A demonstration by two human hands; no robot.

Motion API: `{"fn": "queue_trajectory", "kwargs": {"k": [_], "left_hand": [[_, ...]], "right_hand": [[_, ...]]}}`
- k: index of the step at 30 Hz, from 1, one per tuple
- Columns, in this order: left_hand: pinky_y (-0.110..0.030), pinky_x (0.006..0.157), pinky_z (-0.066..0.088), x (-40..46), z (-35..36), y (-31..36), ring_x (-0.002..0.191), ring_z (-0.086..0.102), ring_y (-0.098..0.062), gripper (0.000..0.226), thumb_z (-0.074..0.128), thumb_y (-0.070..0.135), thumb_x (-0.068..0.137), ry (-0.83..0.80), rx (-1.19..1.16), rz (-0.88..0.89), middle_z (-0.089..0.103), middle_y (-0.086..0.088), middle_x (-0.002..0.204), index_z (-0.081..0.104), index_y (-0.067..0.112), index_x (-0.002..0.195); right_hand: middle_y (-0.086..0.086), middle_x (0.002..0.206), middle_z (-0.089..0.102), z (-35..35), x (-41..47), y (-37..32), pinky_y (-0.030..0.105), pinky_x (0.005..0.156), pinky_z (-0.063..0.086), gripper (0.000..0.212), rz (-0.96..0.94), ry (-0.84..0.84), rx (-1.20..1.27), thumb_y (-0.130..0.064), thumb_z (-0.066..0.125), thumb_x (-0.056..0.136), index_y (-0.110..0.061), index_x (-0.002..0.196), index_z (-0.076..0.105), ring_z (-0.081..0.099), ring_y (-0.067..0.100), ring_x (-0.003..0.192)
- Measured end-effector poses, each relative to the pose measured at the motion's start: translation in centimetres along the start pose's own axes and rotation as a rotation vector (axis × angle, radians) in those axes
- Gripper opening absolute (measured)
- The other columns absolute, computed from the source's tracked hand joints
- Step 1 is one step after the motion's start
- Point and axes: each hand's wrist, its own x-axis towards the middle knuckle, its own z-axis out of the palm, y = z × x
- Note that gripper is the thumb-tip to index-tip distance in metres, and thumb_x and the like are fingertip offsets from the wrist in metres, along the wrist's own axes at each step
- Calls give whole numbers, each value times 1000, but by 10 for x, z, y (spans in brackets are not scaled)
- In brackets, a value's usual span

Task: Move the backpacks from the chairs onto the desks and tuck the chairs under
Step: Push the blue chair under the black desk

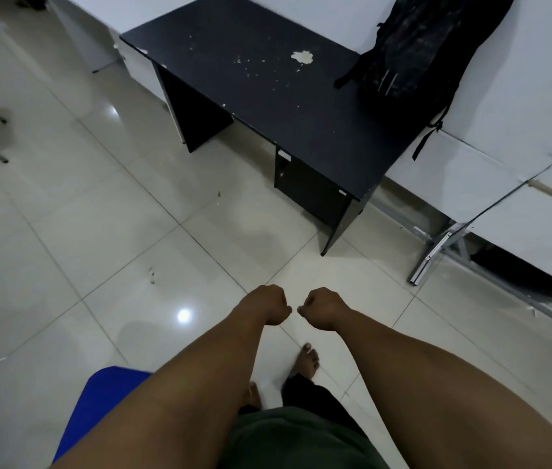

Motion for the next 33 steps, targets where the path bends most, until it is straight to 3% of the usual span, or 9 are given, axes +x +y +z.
{"fn": "queue_trajectory", "kwargs": {"k": [12,17,22,31,33], "left_hand": [[-36,93,50,-69,80,-85,112,58,-25,38,53,38,94,-5,5,-53,61,-7,125,60,12,121],[-36,93,50,-92,114,-101,112,58,-25,43,53,41,93,2,-19,-91,60,-6,127,59,12,124],[-36,88,52,-124,138,-103,105,60,-25,36,54,36,92,28,-50,-90,63,-6,120,60,12,119],[-35,84,53,-183,177,-135,101,63,-24,31,55,32,92,35,-49,-92,65,-7,113,61,11,115],[-34,80,53,-190,185,-148,96,63,-23,29,55,29,92,18,-39,-121,66,-7,110,61,11,113]], "right_hand": [[12,99,73,106,-72,-9,38,87,57,26,24,-22,51,-29,63,91,-5,96,69,69,30,95],[12,108,71,129,-95,-4,38,90,55,20,-3,-7,1,-33,64,91,-13,94,62,67,30,102],[10,103,70,160,-119,4,36,87,54,20,-27,-41,-74,-33,63,93,-13,94,60,61,24,88],[9,104,71,235,-170,-9,37,89,55,20,-60,-128,-120,-33,62,91,-21,79,53,63,26,90],[10,106,71,247,-178,-14,37,88,56,18,-69,-122,-116,-34,62,92,-18,84,57,63,26,88]]}}
